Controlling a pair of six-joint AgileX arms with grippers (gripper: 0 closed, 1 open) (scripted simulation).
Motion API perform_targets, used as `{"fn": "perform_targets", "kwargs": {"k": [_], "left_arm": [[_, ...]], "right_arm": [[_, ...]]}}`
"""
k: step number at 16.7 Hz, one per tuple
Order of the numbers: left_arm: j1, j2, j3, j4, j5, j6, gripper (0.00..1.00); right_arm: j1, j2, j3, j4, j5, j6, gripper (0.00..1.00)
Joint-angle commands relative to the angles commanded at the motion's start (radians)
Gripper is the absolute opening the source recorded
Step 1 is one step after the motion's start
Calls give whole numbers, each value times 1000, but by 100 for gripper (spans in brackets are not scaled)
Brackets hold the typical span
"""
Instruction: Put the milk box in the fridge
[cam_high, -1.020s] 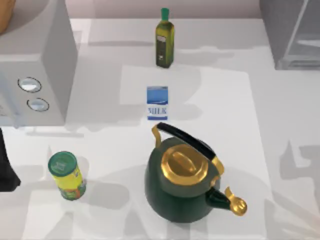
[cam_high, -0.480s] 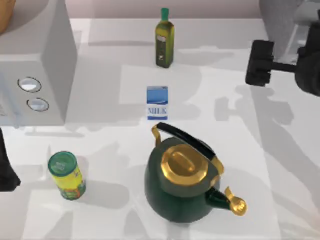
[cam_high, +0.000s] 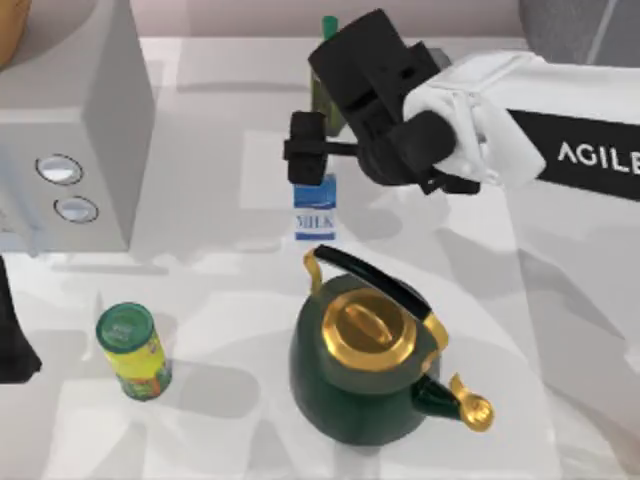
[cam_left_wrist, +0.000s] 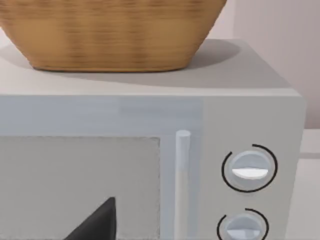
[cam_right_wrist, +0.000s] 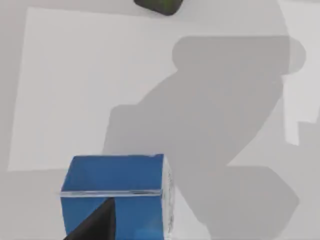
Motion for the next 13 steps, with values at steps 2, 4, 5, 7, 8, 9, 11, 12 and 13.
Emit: {"fn": "perform_targets", "kwargs": {"k": [2,4,5,7,8,9,11,12,13], "left_arm": [[0,0,0,0,0,0,100],[0,0,0,0,0,0,100],[0,0,0,0,0,0,100],[0,0,0,0,0,0,100],[0,0,0,0,0,0,100],[0,0,0,0,0,0,100],[0,0,0,0,0,0,100],[0,0,0,0,0,0,100],[0,0,0,0,0,0,100]], "right_arm": [[39,116,94,-25,37,27,100],[70,205,165,-41,67,49,100],[82,237,191,-47,79,57,100],[98,271,218,-52,91,66,100],[99,273,219,-52,92,66,100],[99,273,219,-52,92,66,100],[99,273,219,-52,92,66,100],[94,271,215,-51,90,65,100],[93,272,219,-51,89,63,100]]}}
